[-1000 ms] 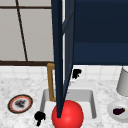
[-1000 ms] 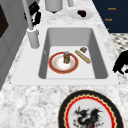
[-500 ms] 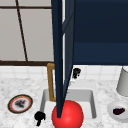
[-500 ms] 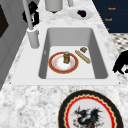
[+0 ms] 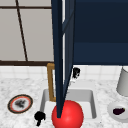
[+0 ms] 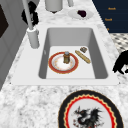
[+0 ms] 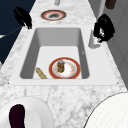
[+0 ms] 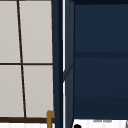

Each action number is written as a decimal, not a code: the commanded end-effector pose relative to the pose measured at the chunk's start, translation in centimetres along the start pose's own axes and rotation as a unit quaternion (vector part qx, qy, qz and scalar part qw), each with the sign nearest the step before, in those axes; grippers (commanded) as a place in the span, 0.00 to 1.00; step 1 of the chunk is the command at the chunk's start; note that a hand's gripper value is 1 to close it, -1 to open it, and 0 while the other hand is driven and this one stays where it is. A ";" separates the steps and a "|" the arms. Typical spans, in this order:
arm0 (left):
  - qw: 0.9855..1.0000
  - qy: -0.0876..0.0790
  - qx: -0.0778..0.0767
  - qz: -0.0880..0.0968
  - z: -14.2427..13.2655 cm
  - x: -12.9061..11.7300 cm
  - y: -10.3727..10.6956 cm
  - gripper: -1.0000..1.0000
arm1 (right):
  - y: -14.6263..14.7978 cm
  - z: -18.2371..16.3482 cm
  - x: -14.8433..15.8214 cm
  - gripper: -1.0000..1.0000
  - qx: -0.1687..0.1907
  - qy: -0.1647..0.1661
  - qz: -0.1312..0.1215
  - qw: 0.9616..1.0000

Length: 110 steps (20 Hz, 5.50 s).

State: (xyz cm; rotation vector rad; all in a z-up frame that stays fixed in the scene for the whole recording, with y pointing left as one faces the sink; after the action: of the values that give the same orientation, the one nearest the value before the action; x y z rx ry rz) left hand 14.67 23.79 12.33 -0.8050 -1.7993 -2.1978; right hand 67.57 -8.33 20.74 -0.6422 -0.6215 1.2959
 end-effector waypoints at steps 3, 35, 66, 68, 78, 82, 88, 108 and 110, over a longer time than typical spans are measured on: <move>1.000 0.000 0.000 0.000 0.0 0.0 0.0 0.50 | -0.6 0.0 3.5 1.00 0.038 0.011 -0.004 0.999; 1.000 0.000 0.000 0.000 0.0 0.0 0.0 0.50 | -5.9 5.2 0.2 0.00 -0.004 0.077 -0.020 0.997; 1.000 0.000 0.000 0.000 0.0 0.0 0.0 0.50 | -0.9 10.9 -8.0 0.00 -0.021 0.075 -0.021 0.997; 1.000 0.000 0.000 0.000 0.0 0.0 0.0 0.50 | 0.2 11.8 -8.3 0.00 -0.027 0.069 -0.026 0.997; 1.000 0.000 0.000 0.000 0.0 0.0 0.0 0.50 | 6.2 16.8 -9.7 0.00 -0.027 0.066 -0.038 0.997; 1.000 0.000 0.000 0.000 0.0 0.0 0.0 0.50 | 8.9 18.6 -10.4 0.00 -0.025 0.059 -0.041 0.997; 1.000 0.000 0.000 0.000 0.0 0.0 0.0 0.50 | 12.6 21.4 -12.6 0.00 -0.023 0.049 -0.041 0.998; 1.000 0.000 0.000 0.000 0.0 0.0 0.0 0.50 | 18.7 27.5 -23.5 0.00 -0.005 0.000 -0.054 0.999; 1.000 0.000 0.000 0.000 0.0 0.0 0.0 0.50 | 19.2 28.1 -24.7 0.00 -0.004 -0.004 -0.056 0.998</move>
State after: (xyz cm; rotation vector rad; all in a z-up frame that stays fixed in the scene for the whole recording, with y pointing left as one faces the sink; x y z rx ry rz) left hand 14.67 23.79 12.33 -0.8050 -1.7993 -2.1978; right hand 31.55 -25.94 24.25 -0.6219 -0.6427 1.1755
